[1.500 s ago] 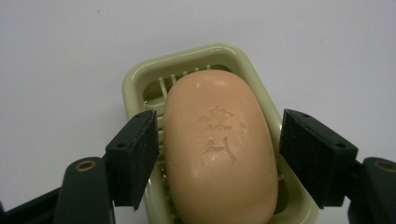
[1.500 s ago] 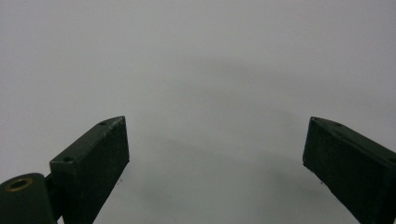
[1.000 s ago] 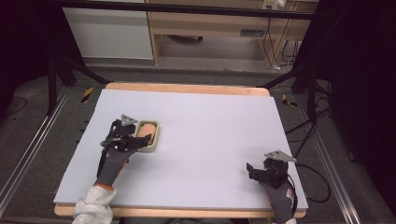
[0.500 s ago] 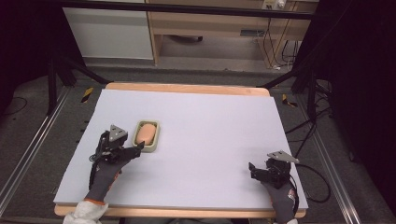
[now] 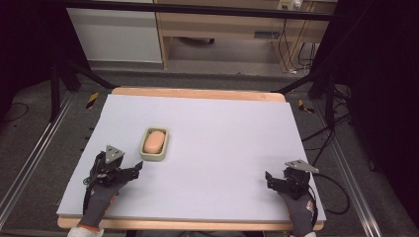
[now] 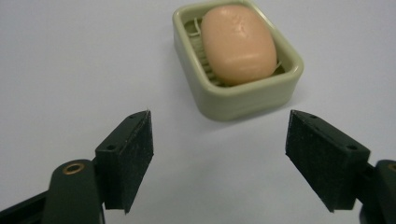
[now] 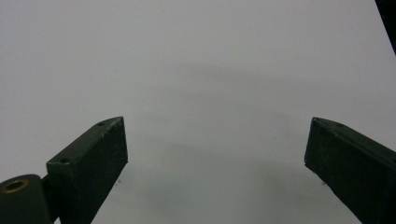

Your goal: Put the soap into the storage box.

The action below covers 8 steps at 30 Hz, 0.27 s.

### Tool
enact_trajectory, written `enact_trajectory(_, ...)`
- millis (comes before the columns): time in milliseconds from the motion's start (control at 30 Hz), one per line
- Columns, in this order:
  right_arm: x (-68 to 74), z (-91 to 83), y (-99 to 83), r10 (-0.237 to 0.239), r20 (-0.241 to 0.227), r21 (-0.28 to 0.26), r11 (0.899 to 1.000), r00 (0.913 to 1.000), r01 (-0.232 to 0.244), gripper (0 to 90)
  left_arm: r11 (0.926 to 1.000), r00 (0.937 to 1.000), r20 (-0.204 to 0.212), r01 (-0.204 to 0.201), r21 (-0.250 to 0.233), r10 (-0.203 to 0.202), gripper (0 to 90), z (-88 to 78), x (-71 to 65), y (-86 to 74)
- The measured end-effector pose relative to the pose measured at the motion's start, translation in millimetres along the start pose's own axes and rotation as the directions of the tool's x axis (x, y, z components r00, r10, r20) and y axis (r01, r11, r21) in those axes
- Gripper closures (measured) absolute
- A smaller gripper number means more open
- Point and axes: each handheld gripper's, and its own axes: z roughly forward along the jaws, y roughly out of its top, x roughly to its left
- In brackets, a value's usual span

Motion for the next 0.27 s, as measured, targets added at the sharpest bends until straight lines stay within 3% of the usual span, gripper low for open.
enact_trajectory(267,-1.0,-0.7,-0.1,0.001,0.006,0.002,1.000,1.0000,-0.001,6.2,0.9995,0.9995,-0.026,0.020,0.023,-0.019,21.6,-0.7,12.1,-13.5)
